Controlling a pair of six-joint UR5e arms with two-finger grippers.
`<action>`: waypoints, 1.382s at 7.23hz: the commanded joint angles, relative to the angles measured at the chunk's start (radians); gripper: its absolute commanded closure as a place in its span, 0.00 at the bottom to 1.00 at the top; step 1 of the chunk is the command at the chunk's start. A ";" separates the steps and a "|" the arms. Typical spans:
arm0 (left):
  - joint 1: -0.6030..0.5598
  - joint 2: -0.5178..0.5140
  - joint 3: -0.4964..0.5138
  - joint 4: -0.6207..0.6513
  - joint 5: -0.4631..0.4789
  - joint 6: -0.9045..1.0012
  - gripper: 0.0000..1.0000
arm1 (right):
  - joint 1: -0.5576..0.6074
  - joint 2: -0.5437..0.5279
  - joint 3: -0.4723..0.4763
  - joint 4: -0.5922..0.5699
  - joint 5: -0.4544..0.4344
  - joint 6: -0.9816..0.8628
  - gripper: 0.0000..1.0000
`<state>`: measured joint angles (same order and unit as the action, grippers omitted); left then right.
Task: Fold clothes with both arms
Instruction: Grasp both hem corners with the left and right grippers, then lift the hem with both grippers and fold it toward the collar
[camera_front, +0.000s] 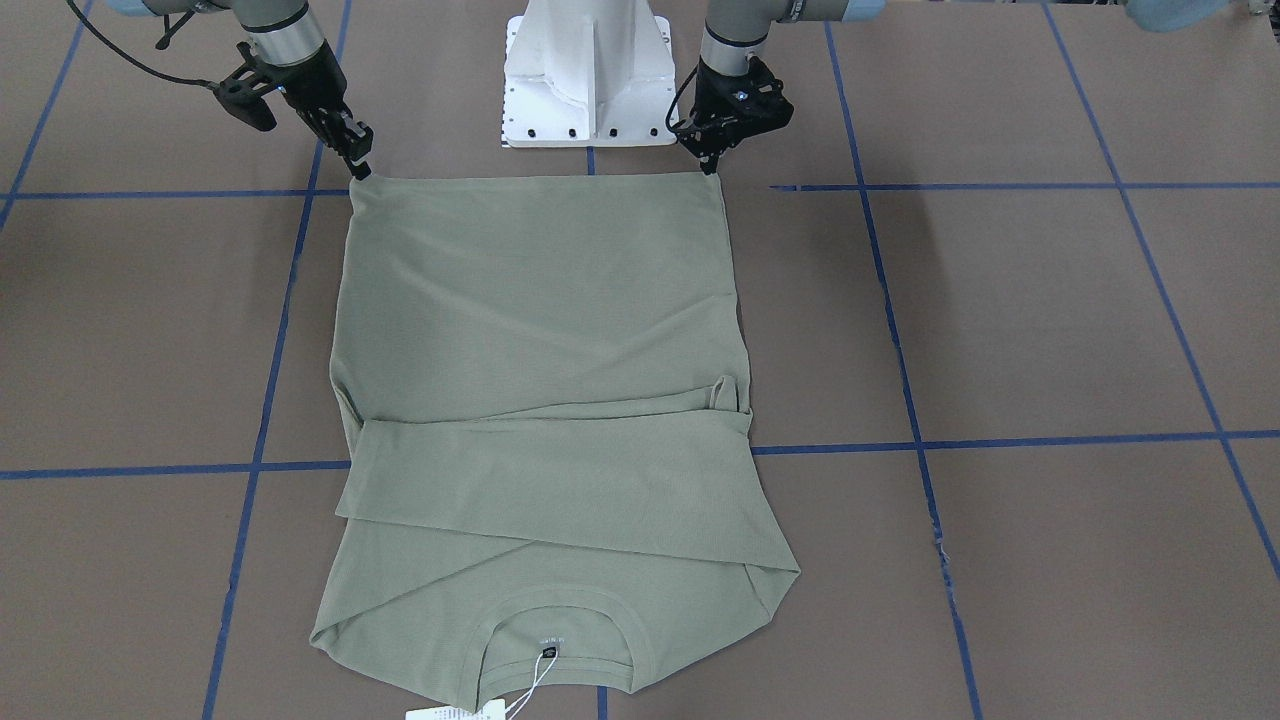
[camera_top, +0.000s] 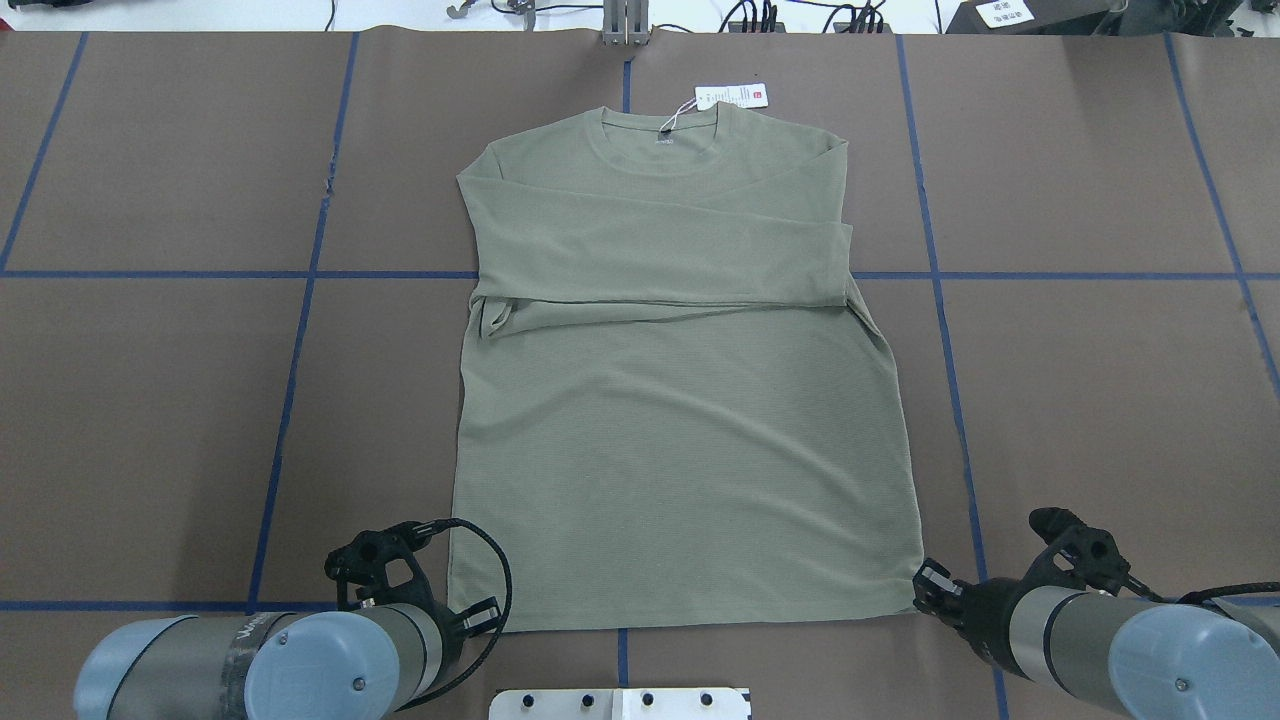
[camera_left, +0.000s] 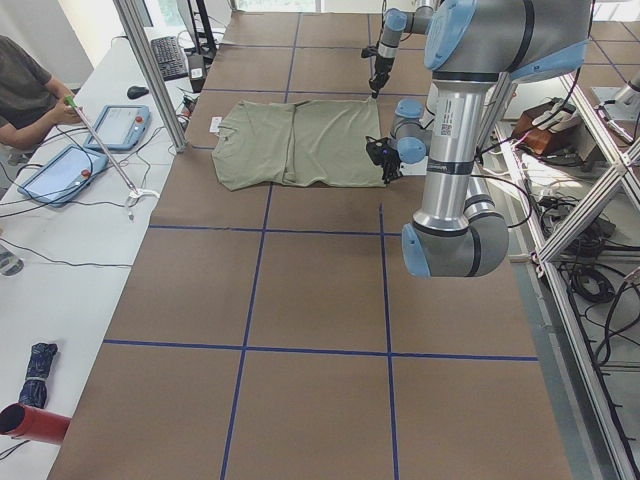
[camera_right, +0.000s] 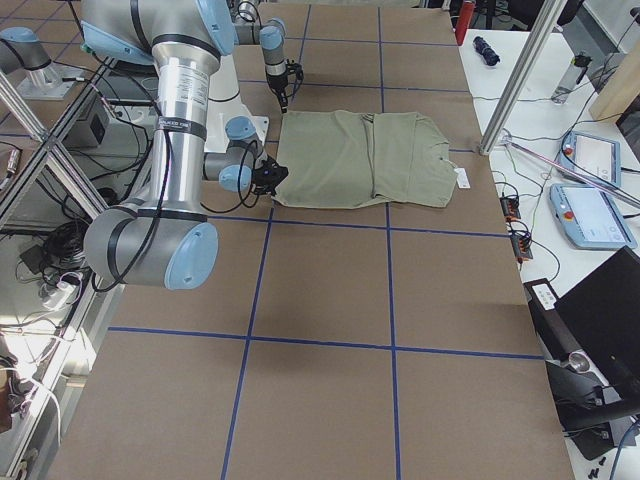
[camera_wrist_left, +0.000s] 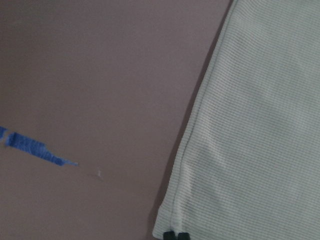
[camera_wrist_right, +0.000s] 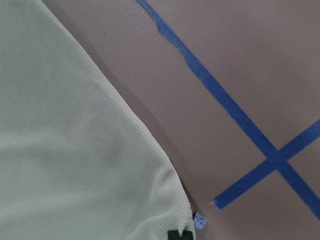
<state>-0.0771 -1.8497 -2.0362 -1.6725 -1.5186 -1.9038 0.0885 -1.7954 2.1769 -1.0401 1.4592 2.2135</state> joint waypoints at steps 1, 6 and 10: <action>-0.007 0.006 -0.044 0.005 -0.002 -0.001 1.00 | 0.004 -0.001 0.004 0.000 0.000 0.000 1.00; 0.140 0.047 -0.344 0.236 0.001 -0.104 1.00 | -0.130 -0.087 0.157 -0.011 0.000 0.005 1.00; -0.118 -0.052 -0.400 0.273 -0.035 0.049 1.00 | 0.090 -0.154 0.275 -0.014 0.047 -0.102 1.00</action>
<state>-0.0706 -1.8398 -2.4534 -1.4035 -1.5342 -1.9579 0.0570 -1.9508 2.4518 -1.0525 1.4715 2.1865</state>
